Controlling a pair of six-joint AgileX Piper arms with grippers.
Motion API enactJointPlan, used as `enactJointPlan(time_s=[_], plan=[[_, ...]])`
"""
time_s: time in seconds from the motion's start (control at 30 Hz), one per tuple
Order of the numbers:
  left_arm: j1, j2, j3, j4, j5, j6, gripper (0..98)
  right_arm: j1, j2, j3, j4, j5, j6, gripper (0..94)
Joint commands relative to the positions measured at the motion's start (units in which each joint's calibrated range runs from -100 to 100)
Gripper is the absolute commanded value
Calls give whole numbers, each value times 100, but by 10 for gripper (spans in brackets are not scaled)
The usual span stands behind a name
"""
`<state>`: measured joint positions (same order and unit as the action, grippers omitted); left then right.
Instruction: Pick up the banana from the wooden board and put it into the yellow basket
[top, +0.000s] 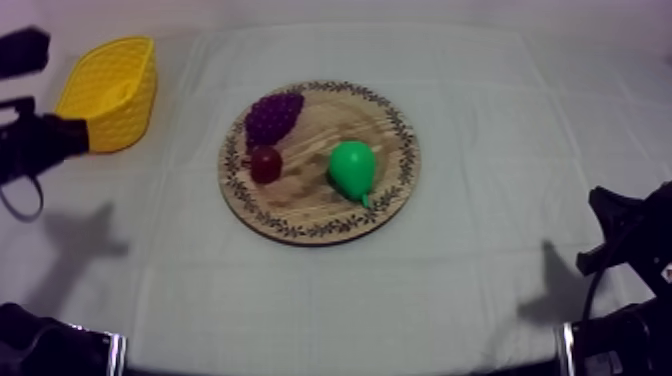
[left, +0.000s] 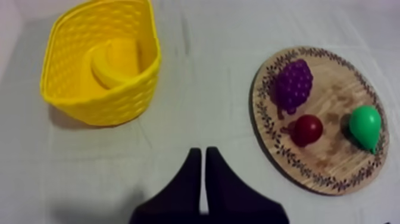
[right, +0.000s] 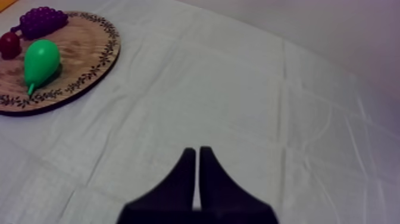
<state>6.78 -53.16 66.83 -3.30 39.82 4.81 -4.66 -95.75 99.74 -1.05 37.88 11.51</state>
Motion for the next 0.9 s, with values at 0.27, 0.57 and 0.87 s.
enactJointPlan(time_s=[0.27, 0.57, 0.87], plan=[[-36, -3123, 2672, 28, -172, -828, 0, -1, -1, 4, 0, 2, 1, 4], [-92, -4254, 2793, 123, 388, -1016, 18, -1, -1, 4, 0, 2, -1, 4], [-219, -4666, 2911, 103, 481, -449, 13, -1, -1, 4, 0, 2, -1, 4]])
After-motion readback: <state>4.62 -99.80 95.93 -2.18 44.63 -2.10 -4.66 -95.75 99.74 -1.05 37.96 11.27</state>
